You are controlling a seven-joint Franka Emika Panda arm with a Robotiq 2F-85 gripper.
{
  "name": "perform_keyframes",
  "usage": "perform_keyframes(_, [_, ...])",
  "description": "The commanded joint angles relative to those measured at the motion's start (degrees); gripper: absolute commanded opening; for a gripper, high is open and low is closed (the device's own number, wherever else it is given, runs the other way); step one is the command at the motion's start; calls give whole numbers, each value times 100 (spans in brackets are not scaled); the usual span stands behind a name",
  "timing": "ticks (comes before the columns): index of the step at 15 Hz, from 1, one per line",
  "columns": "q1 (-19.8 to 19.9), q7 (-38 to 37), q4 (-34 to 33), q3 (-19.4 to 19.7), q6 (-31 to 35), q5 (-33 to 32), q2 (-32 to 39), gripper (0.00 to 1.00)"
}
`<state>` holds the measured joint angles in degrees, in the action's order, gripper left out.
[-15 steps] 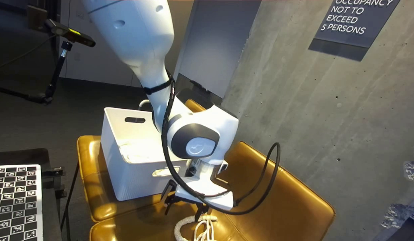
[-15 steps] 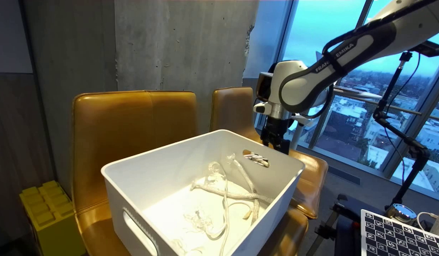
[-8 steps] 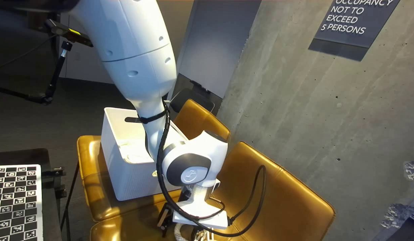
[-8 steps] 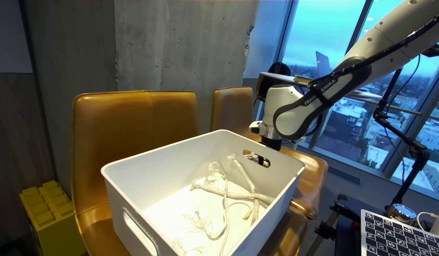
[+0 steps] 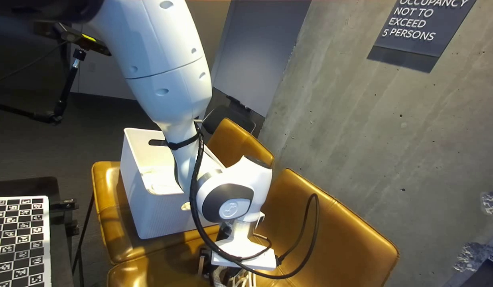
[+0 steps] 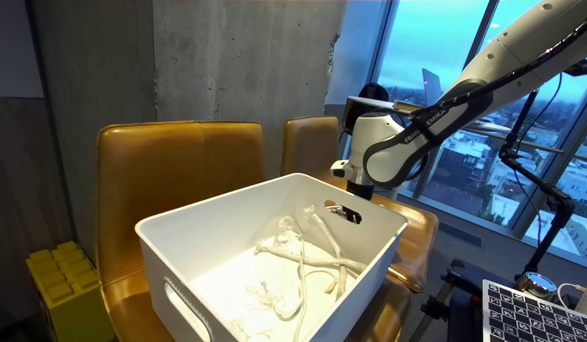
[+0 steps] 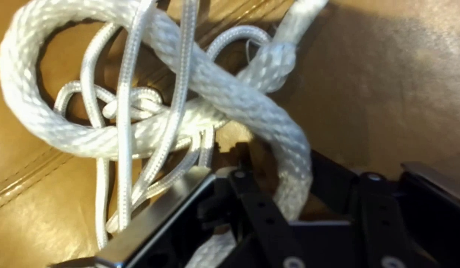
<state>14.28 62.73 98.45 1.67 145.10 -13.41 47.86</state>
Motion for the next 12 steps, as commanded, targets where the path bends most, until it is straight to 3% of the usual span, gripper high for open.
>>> perform_keyframes(1, [-93,-97,228,127,194,-181,-129,7])
perform_keyframes(3, [-88,-102,378,151,237,-229,-322,0])
perform_keyframes(12, [94,41,614,49,-374,84,-2183,3])
